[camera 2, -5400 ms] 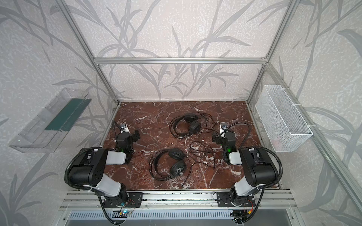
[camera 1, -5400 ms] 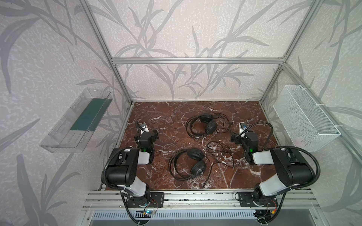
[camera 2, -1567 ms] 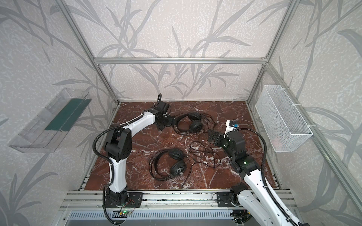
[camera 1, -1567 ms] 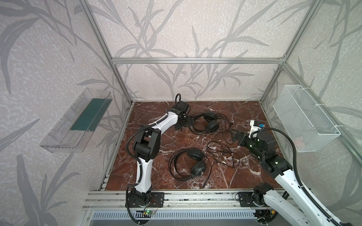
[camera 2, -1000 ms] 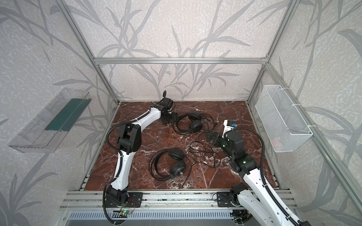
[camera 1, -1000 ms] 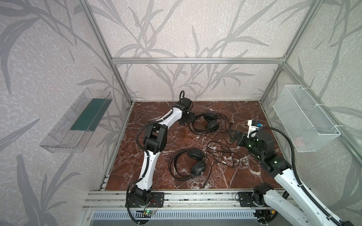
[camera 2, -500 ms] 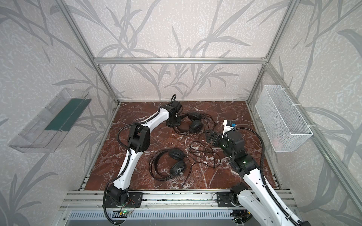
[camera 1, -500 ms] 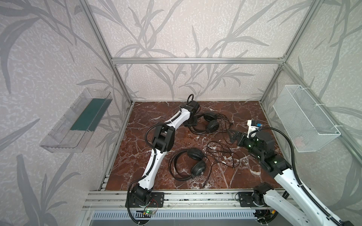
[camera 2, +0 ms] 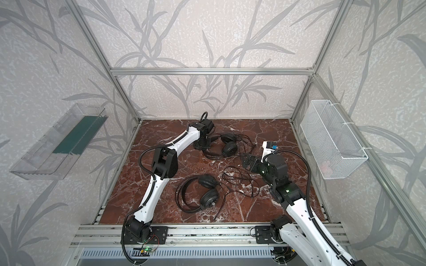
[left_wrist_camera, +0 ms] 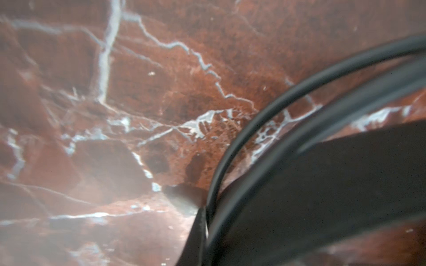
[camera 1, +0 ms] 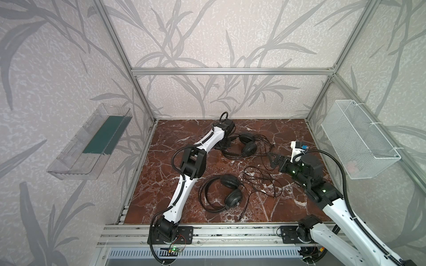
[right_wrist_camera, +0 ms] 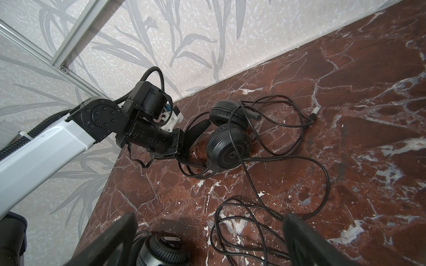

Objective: Wrap the headphones
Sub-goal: 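Lift the headband with the left gripper while the right gripper reaches toward it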

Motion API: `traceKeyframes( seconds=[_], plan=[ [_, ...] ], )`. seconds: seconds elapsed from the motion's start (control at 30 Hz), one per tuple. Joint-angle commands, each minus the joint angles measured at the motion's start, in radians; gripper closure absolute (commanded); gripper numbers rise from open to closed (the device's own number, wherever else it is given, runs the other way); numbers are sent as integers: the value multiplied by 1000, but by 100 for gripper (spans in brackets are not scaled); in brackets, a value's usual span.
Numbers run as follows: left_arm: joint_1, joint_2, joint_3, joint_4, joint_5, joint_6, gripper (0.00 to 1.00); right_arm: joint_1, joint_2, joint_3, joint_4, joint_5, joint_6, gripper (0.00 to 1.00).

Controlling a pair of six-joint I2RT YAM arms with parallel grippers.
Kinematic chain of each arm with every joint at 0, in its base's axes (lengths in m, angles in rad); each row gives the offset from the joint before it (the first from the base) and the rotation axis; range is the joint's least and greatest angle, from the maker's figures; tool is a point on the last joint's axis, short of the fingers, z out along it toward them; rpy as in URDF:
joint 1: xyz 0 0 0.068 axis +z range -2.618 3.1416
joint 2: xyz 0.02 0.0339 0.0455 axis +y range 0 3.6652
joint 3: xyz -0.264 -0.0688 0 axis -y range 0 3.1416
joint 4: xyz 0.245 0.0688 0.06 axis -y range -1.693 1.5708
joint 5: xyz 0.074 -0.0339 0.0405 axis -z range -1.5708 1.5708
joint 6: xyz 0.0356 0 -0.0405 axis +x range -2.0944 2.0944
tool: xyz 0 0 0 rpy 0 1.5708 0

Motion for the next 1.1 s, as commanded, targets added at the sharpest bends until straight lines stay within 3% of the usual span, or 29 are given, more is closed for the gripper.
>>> traceKeyframes(
  seconds=[0.0,0.23,0.37,0.5,0.63,0.77,0.93,1.0,1.07],
  plan=[
    [14,-48,16,-101,-53,20,100,4,-12,24,8,-11,-28,1],
    [26,-355,-68,-25,-121,-9,100,4,-55,47,46,-76,-60,1],
    [28,-540,-121,-31,-216,-59,100,4,-97,67,78,-109,-79,1],
    [28,-704,-198,-21,-189,-51,100,4,-122,79,133,-161,-73,1],
    [29,-923,-371,78,-200,-19,100,4,-119,120,172,-220,-74,1],
    [36,-1007,-365,-21,-228,-12,100,4,-80,147,262,-300,-47,1],
    [35,-1104,-371,-80,-342,-28,100,39,37,168,436,-524,83,2],
    [36,-1122,-357,-112,-414,-36,100,103,60,190,436,-528,53,3],
    [35,-1131,-356,-131,-439,-41,100,212,70,229,380,-487,-61,3]
  ],
)
